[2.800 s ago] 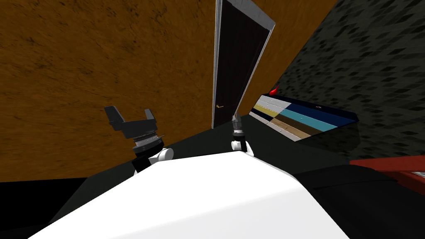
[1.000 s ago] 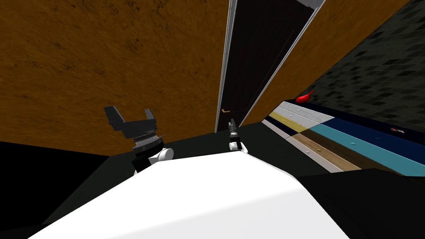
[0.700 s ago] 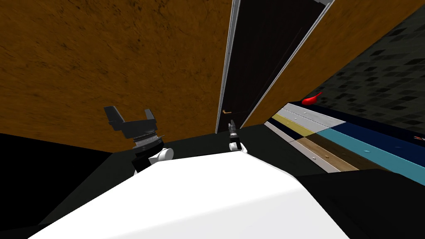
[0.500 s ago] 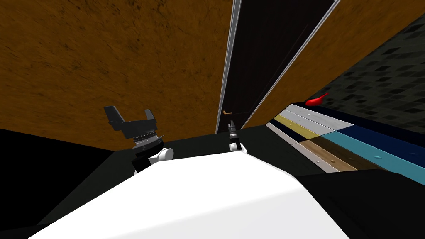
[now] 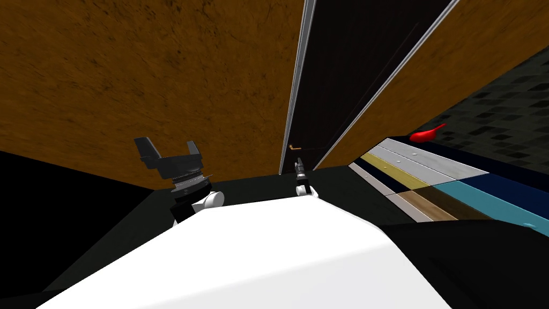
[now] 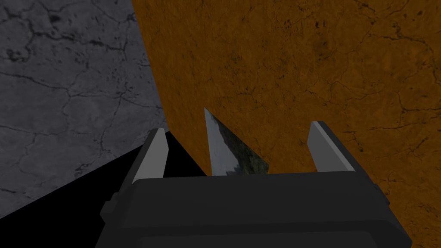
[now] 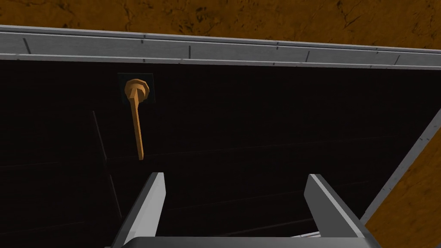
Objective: Pull the door open
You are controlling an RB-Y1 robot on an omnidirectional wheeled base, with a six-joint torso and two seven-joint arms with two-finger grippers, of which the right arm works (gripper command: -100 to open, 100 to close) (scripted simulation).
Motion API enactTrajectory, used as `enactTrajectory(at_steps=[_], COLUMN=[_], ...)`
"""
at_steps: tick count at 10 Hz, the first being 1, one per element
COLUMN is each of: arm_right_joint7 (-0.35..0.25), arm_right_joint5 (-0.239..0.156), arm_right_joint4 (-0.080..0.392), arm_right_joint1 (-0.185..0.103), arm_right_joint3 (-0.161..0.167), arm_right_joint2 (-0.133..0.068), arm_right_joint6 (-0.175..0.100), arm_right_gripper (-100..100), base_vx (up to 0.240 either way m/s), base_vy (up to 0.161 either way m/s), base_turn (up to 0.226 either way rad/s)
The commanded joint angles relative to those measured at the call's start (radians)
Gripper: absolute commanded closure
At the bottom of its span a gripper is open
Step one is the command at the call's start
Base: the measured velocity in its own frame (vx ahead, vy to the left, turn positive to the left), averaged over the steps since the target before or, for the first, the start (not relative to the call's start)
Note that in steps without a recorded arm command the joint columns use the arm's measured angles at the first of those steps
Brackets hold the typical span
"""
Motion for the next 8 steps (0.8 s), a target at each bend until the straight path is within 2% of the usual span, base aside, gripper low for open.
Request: enactTrajectory(at_steps=[1, 7, 8], arm_right_joint7=[-0.005, -0.019, -0.023], arm_right_joint5=[-0.01, -0.043, -0.053], arm_right_joint4=[0.036, 0.177, 0.217], arm_right_joint1=[-0.011, -0.057, -0.07], arm_right_joint3=[0.002, 0.009, 0.011], arm_right_joint2=[-0.006, -0.02, -0.023], arm_right_joint6=[-0.003, -0.026, -0.032], arm_right_gripper=[-100, -100, -100], base_vx=[0.061, 0.057, 0.08], base_vy=[-0.074, -0.089, -0.111], base_turn=[0.107, 0.103, 0.159])
